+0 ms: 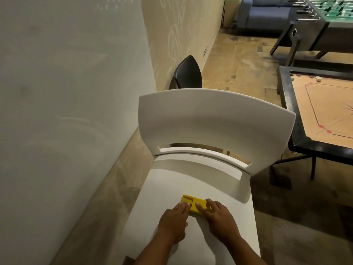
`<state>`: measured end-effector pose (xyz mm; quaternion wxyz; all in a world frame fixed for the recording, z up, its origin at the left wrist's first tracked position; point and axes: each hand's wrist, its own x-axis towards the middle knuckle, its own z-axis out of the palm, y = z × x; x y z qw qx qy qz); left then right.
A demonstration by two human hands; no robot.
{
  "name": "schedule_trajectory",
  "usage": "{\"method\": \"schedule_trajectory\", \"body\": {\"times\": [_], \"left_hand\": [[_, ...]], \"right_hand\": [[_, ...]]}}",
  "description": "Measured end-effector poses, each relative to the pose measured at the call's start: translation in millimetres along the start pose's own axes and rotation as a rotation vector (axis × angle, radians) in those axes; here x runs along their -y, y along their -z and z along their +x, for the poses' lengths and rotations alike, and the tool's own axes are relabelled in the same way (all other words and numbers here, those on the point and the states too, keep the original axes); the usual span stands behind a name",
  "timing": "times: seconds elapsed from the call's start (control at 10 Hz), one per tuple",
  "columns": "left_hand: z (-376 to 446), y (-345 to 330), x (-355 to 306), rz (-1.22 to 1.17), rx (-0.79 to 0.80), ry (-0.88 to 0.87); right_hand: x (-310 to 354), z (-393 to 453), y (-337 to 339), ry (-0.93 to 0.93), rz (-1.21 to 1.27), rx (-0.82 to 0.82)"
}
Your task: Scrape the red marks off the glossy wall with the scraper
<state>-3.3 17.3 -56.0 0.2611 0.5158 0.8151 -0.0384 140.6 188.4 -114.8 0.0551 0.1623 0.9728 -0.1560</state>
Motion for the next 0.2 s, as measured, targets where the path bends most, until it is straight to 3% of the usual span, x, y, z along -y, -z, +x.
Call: {"method": "schedule_trajectory", "body": {"times": [0.2], "left_hand": [[-20, 9, -2, -0.028, -0.022, 0.038]], "right_hand": [[5, -8, -1, 0.014, 0.064, -0.039]]}}
